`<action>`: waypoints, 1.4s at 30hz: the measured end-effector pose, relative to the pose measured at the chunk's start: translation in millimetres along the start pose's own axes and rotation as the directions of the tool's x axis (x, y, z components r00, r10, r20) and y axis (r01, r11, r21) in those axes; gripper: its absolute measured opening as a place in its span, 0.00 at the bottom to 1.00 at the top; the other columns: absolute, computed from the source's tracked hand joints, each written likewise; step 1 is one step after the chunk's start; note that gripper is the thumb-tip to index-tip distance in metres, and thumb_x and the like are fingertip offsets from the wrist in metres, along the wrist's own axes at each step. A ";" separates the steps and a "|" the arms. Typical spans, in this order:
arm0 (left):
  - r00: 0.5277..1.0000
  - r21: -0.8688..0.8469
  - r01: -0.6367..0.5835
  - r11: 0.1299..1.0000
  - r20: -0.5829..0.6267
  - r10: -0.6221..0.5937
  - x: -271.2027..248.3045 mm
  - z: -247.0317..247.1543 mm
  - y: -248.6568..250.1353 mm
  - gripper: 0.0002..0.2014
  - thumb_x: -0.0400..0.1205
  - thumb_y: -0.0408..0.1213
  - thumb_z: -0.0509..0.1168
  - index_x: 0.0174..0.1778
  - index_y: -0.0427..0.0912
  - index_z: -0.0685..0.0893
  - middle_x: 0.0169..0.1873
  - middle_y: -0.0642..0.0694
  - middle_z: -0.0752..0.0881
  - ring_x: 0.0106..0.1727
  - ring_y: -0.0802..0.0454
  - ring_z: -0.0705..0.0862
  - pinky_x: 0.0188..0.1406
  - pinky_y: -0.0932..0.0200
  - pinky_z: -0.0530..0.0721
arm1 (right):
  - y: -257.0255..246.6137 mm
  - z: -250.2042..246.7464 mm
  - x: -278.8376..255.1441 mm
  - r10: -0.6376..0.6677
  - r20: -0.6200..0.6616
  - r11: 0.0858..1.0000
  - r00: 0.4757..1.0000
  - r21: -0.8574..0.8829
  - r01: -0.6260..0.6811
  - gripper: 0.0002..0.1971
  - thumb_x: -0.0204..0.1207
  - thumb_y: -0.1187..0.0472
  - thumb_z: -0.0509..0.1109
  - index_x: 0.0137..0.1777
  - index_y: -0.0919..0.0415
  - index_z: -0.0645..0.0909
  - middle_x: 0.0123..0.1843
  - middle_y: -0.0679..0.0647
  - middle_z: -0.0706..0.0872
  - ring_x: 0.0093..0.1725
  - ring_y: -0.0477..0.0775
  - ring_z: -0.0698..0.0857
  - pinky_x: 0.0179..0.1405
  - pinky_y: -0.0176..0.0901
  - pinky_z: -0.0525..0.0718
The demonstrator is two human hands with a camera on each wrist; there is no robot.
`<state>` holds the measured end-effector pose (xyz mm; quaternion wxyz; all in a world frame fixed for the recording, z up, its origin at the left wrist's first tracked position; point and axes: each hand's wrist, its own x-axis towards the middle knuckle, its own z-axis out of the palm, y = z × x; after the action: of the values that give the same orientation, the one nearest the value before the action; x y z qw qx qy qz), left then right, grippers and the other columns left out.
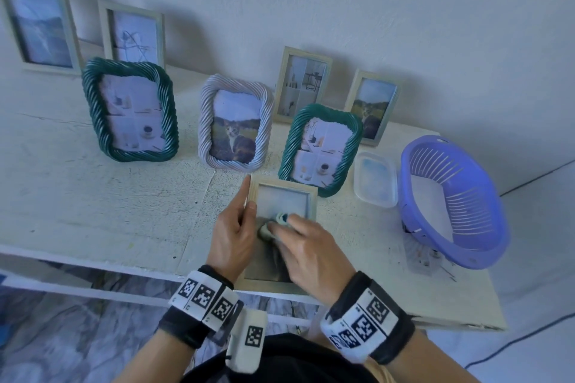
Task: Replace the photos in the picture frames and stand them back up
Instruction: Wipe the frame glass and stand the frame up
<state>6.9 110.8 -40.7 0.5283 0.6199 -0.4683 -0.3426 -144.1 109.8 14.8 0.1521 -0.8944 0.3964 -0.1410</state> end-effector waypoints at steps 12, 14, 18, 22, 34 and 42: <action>1.000 -0.007 0.021 1.000 0.015 -0.021 -10.4 -3.6 5.3 0.24 0.87 0.25 0.57 0.79 0.42 0.69 0.16 0.57 0.62 0.19 0.61 0.61 0.19 0.72 0.61 | 15.0 -6.4 -8.1 0.007 0.052 1.000 0.999 0.030 -0.009 0.10 0.78 0.68 0.70 0.58 0.64 0.85 0.44 0.52 0.81 0.35 0.48 0.79 0.36 0.36 0.79; 0.999 -0.018 0.030 0.999 0.024 -0.029 -13.2 0.3 5.3 0.23 0.87 0.25 0.57 0.79 0.42 0.69 0.16 0.57 0.62 0.19 0.61 0.60 0.20 0.71 0.61 | 31.1 -12.3 -1.2 0.036 -0.031 0.999 0.999 -0.033 -0.037 0.10 0.77 0.69 0.71 0.57 0.65 0.85 0.45 0.54 0.82 0.35 0.51 0.81 0.35 0.45 0.85; 0.998 -0.046 0.061 0.997 0.036 -0.059 -12.5 1.9 3.3 0.23 0.87 0.26 0.56 0.80 0.42 0.69 0.16 0.56 0.63 0.19 0.61 0.60 0.19 0.70 0.61 | 23.2 -5.1 -12.3 0.026 -0.047 0.999 0.999 -0.029 -0.027 0.11 0.77 0.69 0.70 0.58 0.63 0.83 0.46 0.54 0.83 0.36 0.49 0.81 0.36 0.46 0.86; 0.996 -0.071 0.087 0.994 0.026 -0.085 -10.7 -2.2 6.4 0.23 0.88 0.27 0.56 0.80 0.42 0.68 0.15 0.57 0.62 0.18 0.61 0.60 0.19 0.71 0.60 | 15.6 -2.1 -30.8 -0.026 0.107 0.999 0.994 0.027 0.023 0.13 0.82 0.61 0.60 0.59 0.61 0.84 0.48 0.52 0.83 0.38 0.49 0.82 0.39 0.45 0.85; 0.998 -0.055 0.055 0.997 -0.015 -0.056 -6.8 -5.7 14.6 0.23 0.88 0.27 0.56 0.80 0.39 0.69 0.18 0.58 0.62 0.18 0.62 0.60 0.19 0.72 0.60 | 15.9 -1.5 -16.7 0.054 -0.021 0.997 0.998 -0.060 -0.056 0.08 0.81 0.64 0.67 0.57 0.62 0.83 0.45 0.52 0.81 0.37 0.51 0.80 0.39 0.46 0.84; 0.995 -0.089 0.079 0.993 -0.048 -0.084 -10.2 -5.4 9.6 0.23 0.88 0.27 0.56 0.80 0.39 0.68 0.18 0.58 0.60 0.18 0.62 0.59 0.18 0.72 0.60 | -8.5 12.3 -44.9 0.092 0.040 0.996 0.995 -0.020 -0.092 0.10 0.79 0.64 0.69 0.60 0.61 0.81 0.46 0.51 0.81 0.35 0.44 0.77 0.34 0.34 0.80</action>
<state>6.4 122.2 -30.9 0.5523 0.6236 -0.4134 -0.3677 -162.8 150.9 0.9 0.1583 -0.8791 0.4353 -0.1121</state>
